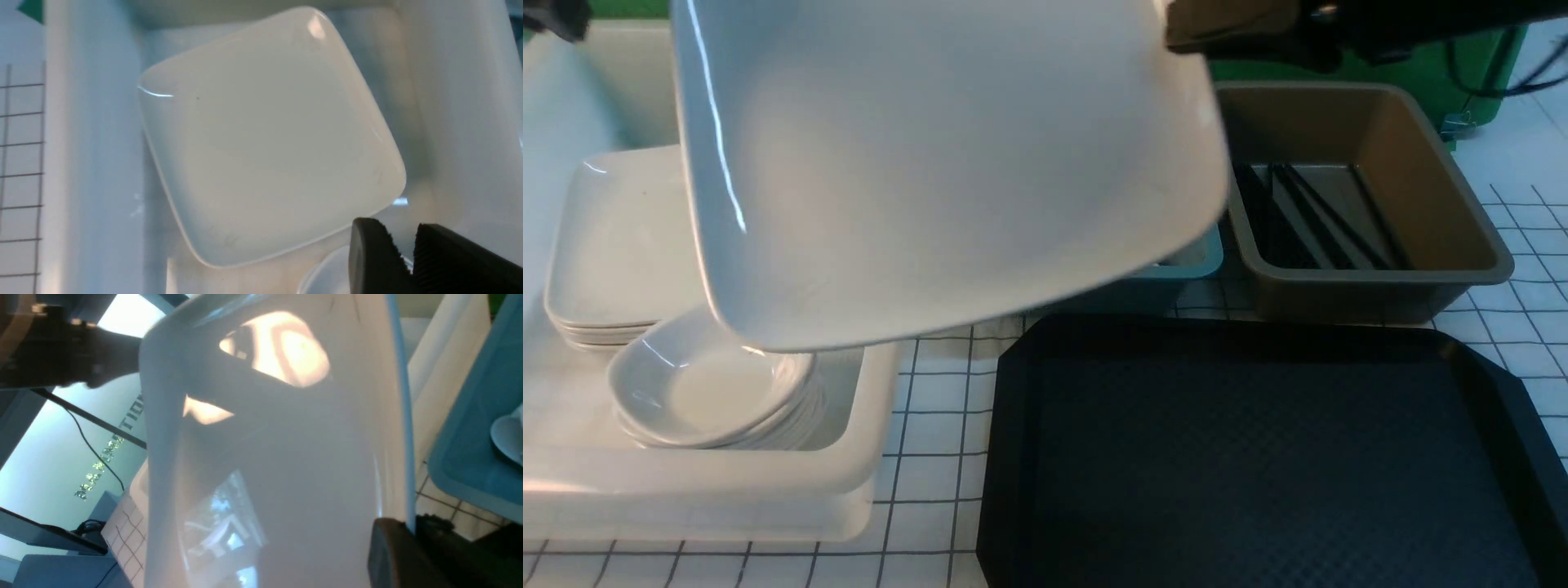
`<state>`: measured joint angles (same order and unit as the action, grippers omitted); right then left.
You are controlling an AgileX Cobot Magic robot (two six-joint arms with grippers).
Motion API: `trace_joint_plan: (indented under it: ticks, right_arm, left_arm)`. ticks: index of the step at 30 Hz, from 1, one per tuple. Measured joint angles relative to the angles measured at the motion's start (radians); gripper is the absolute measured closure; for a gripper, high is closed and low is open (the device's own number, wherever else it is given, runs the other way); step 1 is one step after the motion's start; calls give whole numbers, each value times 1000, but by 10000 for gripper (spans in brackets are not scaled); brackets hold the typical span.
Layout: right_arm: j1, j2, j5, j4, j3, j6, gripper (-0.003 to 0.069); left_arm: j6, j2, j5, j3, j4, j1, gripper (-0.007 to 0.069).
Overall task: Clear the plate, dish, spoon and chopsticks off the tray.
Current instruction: Use the right arm to put the plate into the large storage box on the left
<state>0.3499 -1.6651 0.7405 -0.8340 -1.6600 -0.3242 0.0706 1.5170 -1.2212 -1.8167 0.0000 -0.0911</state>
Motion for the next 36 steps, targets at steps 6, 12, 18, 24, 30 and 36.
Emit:
trace_joint_plan:
  ticks: [6, 12, 18, 24, 30, 36]
  right_arm:
    - [98, -275, -70, 4, -265, 8, 585]
    - [155, -514, -144, 2, -565, 58, 585]
    - [225, -718, -278, -1, -789, 78, 585]
    - [314, -843, -488, -7, -828, 29, 585]
    - [360, -942, -590, -9, -828, -15, 585]
    - [361, -982, -633, -14, -829, -26, 585]
  left_arm:
    - [-3, -184, 0, 0, -11, -170, 537]
    - [-30, -304, -2, 1, -18, -266, 626]
    - [-47, -359, -3, 1, -38, -277, 627]
    - [-48, -349, -4, 11, -91, -277, 627]
    - [-48, -341, 2, 119, -99, -277, 627]
    - [-48, -338, 46, 193, -99, -277, 627]
